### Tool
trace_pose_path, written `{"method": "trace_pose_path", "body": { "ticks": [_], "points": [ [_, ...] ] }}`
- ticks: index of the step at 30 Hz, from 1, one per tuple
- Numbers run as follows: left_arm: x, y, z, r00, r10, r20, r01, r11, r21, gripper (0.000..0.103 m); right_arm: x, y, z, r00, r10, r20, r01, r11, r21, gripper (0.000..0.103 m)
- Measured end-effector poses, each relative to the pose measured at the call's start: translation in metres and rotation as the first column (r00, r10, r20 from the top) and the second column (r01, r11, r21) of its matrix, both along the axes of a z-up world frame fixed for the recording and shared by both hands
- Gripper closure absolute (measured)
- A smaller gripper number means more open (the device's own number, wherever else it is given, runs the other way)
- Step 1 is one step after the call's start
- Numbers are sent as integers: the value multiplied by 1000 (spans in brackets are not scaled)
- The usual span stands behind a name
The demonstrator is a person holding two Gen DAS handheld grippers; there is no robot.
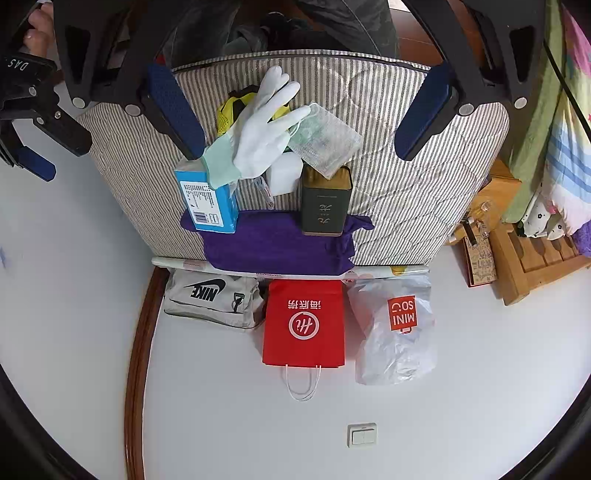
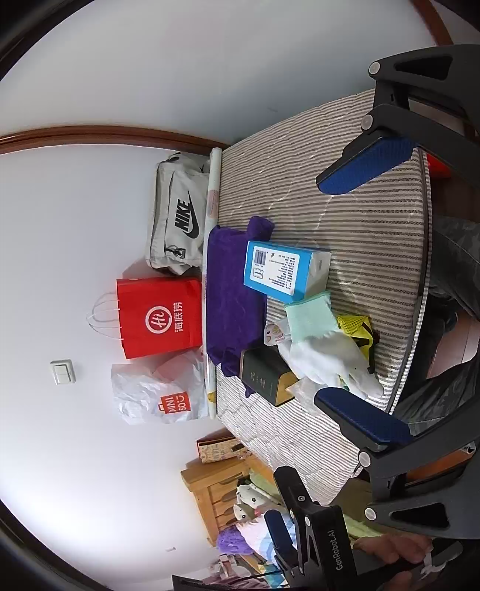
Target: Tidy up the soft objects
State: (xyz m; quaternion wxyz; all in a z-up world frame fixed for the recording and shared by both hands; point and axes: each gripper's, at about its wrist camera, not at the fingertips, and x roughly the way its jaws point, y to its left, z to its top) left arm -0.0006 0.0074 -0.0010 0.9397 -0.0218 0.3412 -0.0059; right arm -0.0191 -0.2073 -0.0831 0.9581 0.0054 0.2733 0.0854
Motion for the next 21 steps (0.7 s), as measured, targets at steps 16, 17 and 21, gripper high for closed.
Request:
{"method": "trace_pose_path", "body": {
  "ticks": [16, 17, 21],
  "points": [
    [-4, 2, 4, 1000, -2, 3, 2, 1000, 2, 0, -6, 3, 4, 1000, 5, 16, -5, 1000, 1, 0],
    [-4, 2, 4, 1000, -2, 3, 2, 1000, 2, 0, -6, 3, 4, 1000, 5, 16, -5, 1000, 1, 0],
    [-4, 1, 4, 1000, -2, 4, 2, 1000, 3, 0, -6, 3, 4, 1000, 6, 16, -6, 1000, 0, 0]
  ]
}}
